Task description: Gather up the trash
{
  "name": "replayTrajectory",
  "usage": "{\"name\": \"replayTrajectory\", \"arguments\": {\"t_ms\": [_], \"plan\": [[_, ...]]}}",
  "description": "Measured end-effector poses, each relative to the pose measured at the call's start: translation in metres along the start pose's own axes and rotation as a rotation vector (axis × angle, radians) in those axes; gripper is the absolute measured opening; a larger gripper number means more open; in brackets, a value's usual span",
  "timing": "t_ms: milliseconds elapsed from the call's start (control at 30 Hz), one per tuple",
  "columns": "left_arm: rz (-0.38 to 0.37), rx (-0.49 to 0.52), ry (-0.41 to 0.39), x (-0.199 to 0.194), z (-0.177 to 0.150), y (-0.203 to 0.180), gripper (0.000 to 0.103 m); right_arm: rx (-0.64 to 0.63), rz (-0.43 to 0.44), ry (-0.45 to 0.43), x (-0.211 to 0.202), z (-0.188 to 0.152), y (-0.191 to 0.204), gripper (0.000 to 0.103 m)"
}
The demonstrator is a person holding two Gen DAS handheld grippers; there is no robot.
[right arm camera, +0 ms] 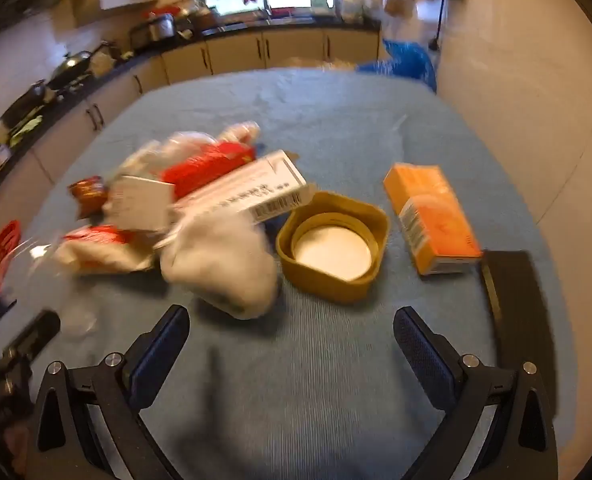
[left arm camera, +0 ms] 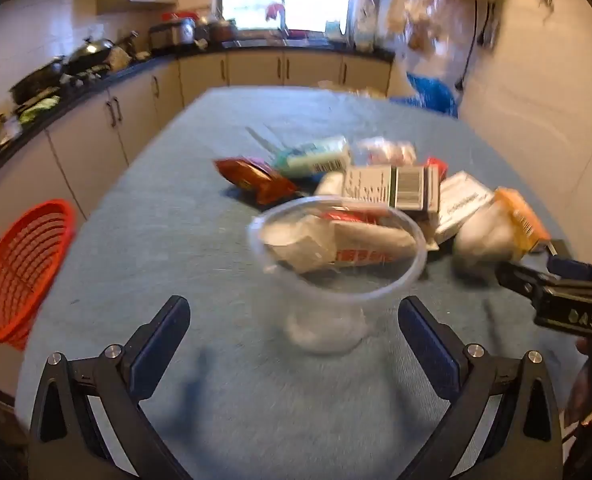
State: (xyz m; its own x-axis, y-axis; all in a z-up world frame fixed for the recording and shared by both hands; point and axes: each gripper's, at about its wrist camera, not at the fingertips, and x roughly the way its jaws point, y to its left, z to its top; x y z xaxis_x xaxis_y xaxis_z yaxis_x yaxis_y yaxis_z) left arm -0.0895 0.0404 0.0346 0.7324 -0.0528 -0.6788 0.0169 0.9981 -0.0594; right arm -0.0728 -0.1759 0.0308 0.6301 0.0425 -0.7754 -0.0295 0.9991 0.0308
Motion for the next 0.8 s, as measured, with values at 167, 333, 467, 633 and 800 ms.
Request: {"name": "replayTrajectory", "arguments": {"t_ms": [167,333,467,633,800], "plan": [[0.017,-0.023,-0.137,-0.049,-0.008,-0.001,0.103,-0.004,-0.065,-0.233,-0.079,-0.027,0.011,0.103],[0.023,-0.002,-0.242,-0.088,-0.038,-0.003,0.103,0.042,0.009,-0.358,-0.125,-0.056,0.004,0.103],[0.049,0.023,-0.294,-0.099,-0.054,-0.008,0.103,0.041,0.027,-0.350,-0.122,-0.077,0.005,0.103],[0.045,0.057,-0.259,-0.101,-0.069,-0.009,0.103,0.019,-0.007,-0.428,-0.137,-0.093,0.012,0.103],[0.035,0.017,-0.257,-0.107,-0.076,0.000,0.103,-0.009,0.030,-0.496,-0.147,-0.108,0.026,0.103]]}}
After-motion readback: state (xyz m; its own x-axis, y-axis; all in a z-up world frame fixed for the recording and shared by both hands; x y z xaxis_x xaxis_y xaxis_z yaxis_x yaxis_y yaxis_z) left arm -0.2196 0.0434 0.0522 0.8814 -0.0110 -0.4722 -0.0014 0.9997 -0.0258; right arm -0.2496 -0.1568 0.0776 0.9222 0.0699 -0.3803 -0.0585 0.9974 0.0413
